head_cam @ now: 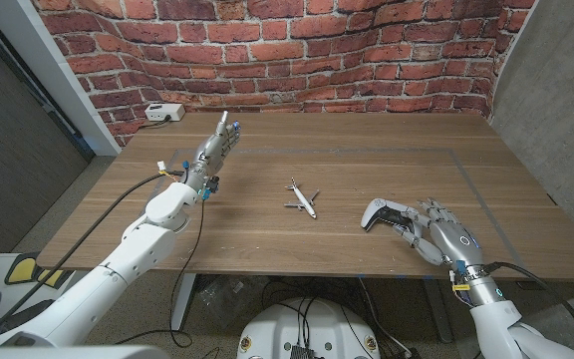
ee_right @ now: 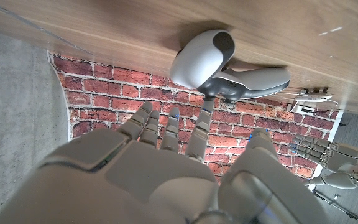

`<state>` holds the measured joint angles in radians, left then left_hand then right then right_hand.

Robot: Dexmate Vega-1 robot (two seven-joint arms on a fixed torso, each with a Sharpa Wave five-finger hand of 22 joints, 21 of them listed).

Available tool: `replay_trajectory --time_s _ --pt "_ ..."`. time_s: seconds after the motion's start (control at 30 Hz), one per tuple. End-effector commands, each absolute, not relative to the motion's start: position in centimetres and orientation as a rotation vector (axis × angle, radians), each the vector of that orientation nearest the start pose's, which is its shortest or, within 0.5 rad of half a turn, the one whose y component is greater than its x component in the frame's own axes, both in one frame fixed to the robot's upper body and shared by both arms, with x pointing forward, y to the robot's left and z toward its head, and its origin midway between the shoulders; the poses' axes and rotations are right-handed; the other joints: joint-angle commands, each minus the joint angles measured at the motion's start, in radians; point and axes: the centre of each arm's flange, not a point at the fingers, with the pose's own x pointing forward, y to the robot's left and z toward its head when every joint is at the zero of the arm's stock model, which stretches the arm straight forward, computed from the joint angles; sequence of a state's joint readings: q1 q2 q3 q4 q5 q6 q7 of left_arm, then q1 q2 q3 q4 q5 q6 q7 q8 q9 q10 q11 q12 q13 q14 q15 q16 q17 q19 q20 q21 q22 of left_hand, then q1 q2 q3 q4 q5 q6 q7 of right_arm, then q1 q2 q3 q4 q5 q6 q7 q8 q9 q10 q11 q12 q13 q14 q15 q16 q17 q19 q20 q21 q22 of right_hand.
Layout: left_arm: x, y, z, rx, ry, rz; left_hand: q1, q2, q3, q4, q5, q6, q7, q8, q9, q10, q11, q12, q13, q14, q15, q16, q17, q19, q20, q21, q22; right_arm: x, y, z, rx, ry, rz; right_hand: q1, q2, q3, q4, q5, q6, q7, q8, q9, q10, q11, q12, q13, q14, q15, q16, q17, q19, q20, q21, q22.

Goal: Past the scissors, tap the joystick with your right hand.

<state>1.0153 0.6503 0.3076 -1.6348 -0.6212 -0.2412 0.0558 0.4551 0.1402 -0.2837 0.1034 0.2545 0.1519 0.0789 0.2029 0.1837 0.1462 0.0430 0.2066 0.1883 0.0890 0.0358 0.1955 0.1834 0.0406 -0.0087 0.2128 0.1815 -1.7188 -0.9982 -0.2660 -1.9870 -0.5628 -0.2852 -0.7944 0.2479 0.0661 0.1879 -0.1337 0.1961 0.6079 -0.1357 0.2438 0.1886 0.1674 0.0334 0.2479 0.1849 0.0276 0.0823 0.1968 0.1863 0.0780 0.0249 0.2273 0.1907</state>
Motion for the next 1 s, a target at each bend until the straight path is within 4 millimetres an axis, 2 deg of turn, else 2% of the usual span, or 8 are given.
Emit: replay_trajectory --time_s 0.03,0.23,0.53,1.0 --pt "59.13 28.60 -1.19 0.043 -0.657 -0.234 0.006 0.000 0.000 0.006 -0.001 0.009 0.000 0.001 0.002 0.011 0.000 0.000 0.002 0.001 -0.001 -0.006 0.003 0.000 -0.001 -0.002 0.002 42.94 -33.13 -20.09 -1.344 -0.640 -0.390 0.015 0.003 0.004 0.000 0.000 0.029 0.029 -0.004 0.001 0.014 -0.002 0.004 0.003 0.008 0.001 0.002 0.002 0.012 0.000 0.007 0.002" --pt "59.27 28.49 -1.07 0.045 -0.658 -0.238 0.006 0.000 0.000 0.006 -0.001 0.010 0.001 0.000 0.002 0.013 0.000 0.000 0.002 0.001 -0.002 -0.006 0.003 0.000 0.000 -0.002 0.002 42.84 -33.08 -19.93 -1.342 -0.651 -0.394 0.017 0.004 0.006 -0.001 0.000 0.032 0.028 -0.004 0.001 0.018 -0.003 0.005 0.003 0.016 0.000 0.003 0.002 0.016 -0.002 0.008 0.002" --pt "59.31 28.41 -0.90 0.050 -0.657 -0.241 0.007 0.000 0.000 0.006 -0.002 0.010 0.001 0.000 0.002 0.014 -0.002 0.000 0.002 0.001 -0.001 -0.006 0.003 -0.002 0.000 -0.003 0.002 43.08 -33.44 -20.51 -1.330 -0.623 -0.399 0.019 0.002 0.007 -0.001 0.000 0.064 0.045 0.002 0.001 0.044 -0.015 0.011 0.003 0.029 -0.003 0.004 0.002 0.030 -0.006 0.012 0.002" --pt "59.34 28.62 -0.96 0.045 -0.658 -0.236 0.008 0.001 0.001 0.007 -0.003 0.011 0.001 -0.001 0.003 0.014 0.001 -0.001 0.002 0.002 -0.003 -0.006 0.003 -0.003 0.001 -0.003 0.002 43.32 -33.16 -20.53 -1.344 -0.615 -0.384 0.019 0.001 0.006 -0.001 0.000 0.076 0.044 0.002 0.000 0.057 -0.018 0.014 0.002 0.037 -0.004 0.003 0.002 0.035 -0.008 0.012 0.002"
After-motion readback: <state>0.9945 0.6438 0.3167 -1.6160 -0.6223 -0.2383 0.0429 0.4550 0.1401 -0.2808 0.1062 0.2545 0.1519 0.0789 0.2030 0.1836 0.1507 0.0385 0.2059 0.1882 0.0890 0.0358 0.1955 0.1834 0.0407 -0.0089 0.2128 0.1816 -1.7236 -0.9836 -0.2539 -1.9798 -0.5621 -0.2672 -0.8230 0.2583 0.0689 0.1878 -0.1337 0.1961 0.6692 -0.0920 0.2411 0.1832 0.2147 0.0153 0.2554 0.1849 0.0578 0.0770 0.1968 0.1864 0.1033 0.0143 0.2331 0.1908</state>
